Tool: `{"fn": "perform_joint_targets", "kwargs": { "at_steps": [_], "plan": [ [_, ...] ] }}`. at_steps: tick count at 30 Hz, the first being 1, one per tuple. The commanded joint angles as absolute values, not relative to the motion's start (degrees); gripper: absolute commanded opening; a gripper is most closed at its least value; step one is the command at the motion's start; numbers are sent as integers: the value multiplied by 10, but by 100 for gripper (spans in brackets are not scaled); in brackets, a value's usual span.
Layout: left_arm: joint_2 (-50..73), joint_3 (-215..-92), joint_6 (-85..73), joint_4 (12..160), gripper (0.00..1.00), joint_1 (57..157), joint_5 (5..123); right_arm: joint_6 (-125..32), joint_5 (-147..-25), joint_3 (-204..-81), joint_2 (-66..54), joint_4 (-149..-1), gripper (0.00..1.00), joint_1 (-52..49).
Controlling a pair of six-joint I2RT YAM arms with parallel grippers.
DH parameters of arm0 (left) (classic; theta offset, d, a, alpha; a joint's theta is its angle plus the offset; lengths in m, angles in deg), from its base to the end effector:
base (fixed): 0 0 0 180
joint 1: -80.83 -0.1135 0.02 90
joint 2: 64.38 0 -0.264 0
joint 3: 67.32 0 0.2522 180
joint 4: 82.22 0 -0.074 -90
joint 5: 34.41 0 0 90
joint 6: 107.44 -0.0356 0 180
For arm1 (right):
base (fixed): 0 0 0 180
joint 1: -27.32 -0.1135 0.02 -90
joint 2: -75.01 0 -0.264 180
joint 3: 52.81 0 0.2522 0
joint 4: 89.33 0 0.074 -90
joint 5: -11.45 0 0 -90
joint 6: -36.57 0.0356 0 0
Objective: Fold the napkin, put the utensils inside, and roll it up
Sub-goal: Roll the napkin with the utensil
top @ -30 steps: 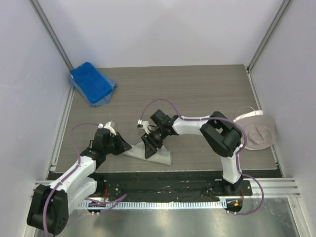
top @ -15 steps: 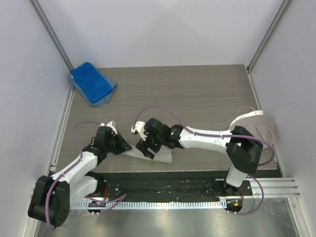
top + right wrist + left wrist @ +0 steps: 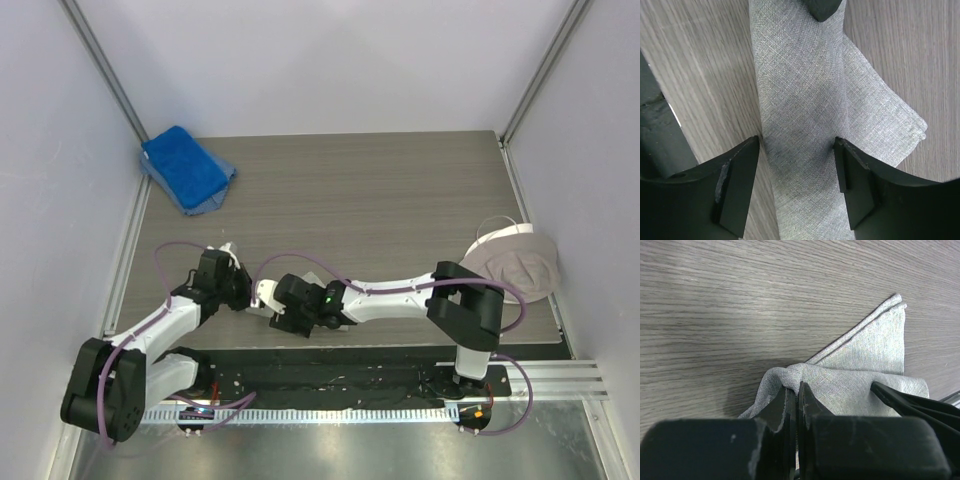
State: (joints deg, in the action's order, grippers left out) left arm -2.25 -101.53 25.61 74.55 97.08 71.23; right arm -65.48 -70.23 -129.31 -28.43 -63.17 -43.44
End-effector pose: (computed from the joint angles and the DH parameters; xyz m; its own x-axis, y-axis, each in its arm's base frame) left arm 0.1772 -0.0616 0.1445 -0.8411 -0.4395 -0.3151 -0.1948 0.7898 -0.5816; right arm 0.1274 0.3493 0.1687 -0.0687 -0.8236 -0.5630 -0.9406 0.2415 -0.2385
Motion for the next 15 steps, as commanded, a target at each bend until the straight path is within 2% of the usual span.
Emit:
{"fn": "perform_joint_targets", "kwargs": {
  "at_steps": [1,8,9,10,12,13,15],
  "plan": [
    [-17,-1027,250,720,0,968,712,-669,-692,-1304,-296,-648,67,-436],
    [-26,-1027,246,740,2,969,736,-650,-750,-1309,-324,-625,56,-402],
    [-30,-1028,244,744,7,968,737,-647,-763,-1312,-327,-618,54,-390],
    [-36,-1030,244,744,19,968,735,-643,-805,-1314,-331,-604,51,-383],
    [-56,-1033,245,734,31,969,725,-634,-847,-1322,-344,-584,47,-373],
    [-65,-1039,246,729,42,969,702,-630,-884,-1332,-349,-564,44,-363],
    [-101,-1044,247,712,49,969,674,-616,-923,-1348,-367,-542,40,-354]
  ]
}}
